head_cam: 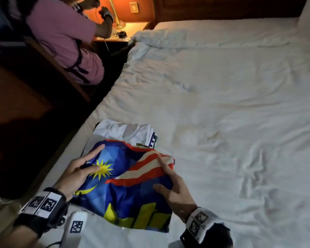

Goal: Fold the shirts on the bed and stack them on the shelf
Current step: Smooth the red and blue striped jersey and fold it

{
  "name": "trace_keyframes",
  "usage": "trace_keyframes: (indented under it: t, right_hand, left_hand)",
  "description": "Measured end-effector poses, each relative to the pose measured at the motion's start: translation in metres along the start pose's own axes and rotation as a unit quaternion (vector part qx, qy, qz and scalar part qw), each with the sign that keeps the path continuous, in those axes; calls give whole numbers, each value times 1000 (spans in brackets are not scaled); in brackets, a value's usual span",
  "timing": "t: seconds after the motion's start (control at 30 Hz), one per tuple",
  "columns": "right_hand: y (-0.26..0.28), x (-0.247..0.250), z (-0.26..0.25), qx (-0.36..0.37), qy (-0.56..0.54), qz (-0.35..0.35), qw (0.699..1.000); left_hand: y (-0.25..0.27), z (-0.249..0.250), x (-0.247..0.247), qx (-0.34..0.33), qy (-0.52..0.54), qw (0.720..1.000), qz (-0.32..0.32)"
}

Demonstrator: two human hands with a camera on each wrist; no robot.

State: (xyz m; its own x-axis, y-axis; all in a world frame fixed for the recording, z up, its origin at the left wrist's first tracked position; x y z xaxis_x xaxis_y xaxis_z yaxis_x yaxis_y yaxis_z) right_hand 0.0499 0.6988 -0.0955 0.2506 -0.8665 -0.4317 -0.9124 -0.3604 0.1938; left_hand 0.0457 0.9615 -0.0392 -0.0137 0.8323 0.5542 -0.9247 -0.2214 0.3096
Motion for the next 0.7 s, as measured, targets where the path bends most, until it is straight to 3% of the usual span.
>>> trace_keyframes:
  t: [0.17,0.3,0.43,0.57,0.7]
  right_hand:
    - [-73,-75,-13,41,-35,-31,998]
    - [-109,-95,-16,82,-32,-6,996]
    - [-119,-92,41,7,3,46,999]
    - [-110,-69,130,-72,53,79,993]
    - [-87,-47,145,-89,10,223,971]
  left_hand:
    - [-55,0,77,-5,12,998,58]
    - [-102,-11,109,-24,39,997,65]
    - [-132,-73,103,51,-21,995,87]
    - [-126,-168,91,203,-79,966,136]
    - [-104,-211,92,290,-147,934,145]
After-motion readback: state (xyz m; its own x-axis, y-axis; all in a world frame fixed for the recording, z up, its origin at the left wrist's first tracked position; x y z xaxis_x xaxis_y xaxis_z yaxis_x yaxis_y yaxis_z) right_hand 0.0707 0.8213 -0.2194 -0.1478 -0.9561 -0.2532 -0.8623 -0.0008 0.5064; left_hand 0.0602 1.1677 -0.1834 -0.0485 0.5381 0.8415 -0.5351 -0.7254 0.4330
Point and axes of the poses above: each hand's wrist, its own y-axis away from the middle knuckle, its own x-axis out of the back of the hand, z = x × y, the point moved 8 cm from there along -y, towards the middle knuckle, and after that the axes turned 14 degrees about -y, right-handed, at the moved point
